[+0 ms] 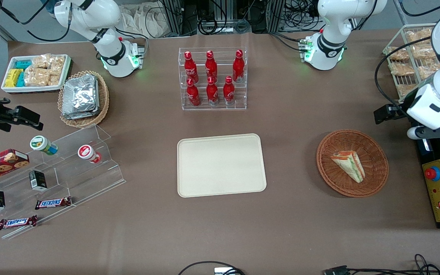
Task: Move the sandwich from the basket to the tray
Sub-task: 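Move the left gripper over the sandwich in the wicker basket, then lower the open left gripper around the sandwich and close it, then lift the sandwich out of the basket with the left gripper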
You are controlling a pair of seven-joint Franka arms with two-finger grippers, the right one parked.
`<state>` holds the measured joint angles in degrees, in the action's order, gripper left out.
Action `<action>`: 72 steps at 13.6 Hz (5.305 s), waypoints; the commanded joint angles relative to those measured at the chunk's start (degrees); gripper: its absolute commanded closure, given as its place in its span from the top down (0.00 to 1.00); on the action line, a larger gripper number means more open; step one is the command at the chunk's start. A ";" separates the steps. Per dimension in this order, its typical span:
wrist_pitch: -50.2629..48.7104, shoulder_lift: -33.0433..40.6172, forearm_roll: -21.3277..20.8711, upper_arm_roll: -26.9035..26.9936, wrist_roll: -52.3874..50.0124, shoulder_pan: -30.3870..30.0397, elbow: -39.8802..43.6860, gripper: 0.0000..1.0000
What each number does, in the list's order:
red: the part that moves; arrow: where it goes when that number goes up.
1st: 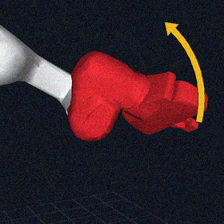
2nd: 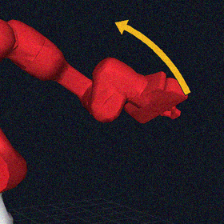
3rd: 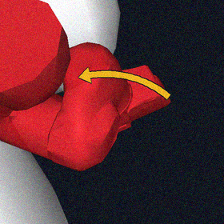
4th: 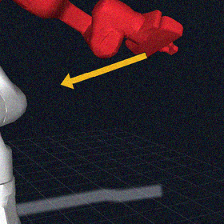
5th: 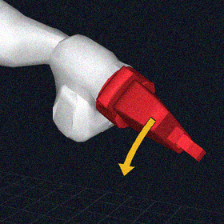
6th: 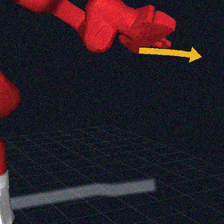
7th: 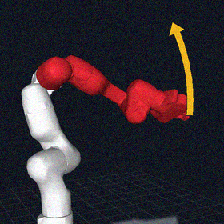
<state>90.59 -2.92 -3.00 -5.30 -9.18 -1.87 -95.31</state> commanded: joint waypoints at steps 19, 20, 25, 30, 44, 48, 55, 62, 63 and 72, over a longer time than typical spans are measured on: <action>18.64 -23.71 2.83 -0.33 -25.36 -2.27 -0.57 1.00; 20.13 -24.15 2.74 -0.33 -25.97 -2.27 -1.71 1.00; 27.34 -25.82 2.74 -0.24 -26.24 -2.44 -6.02 1.00; 29.99 -26.44 2.65 -0.24 -26.16 -3.76 -8.48 1.00; 32.10 -27.76 2.65 -0.33 -26.07 -4.02 -10.59 0.42; 30.53 -25.92 2.48 -0.41 -25.37 -3.94 -10.59 0.29; 16.65 -18.00 2.30 -4.80 -22.47 -3.41 -2.79 0.28; 12.59 -19.32 2.30 -13.24 -17.45 -2.62 4.26 0.24; 12.85 -19.58 2.30 -13.51 -17.37 -1.57 4.26 0.24; 16.00 -27.57 2.65 -13.60 -20.43 11.35 9.62 0.25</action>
<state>105.99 -27.53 -0.79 -19.26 -28.14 7.54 -88.91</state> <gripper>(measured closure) 0.749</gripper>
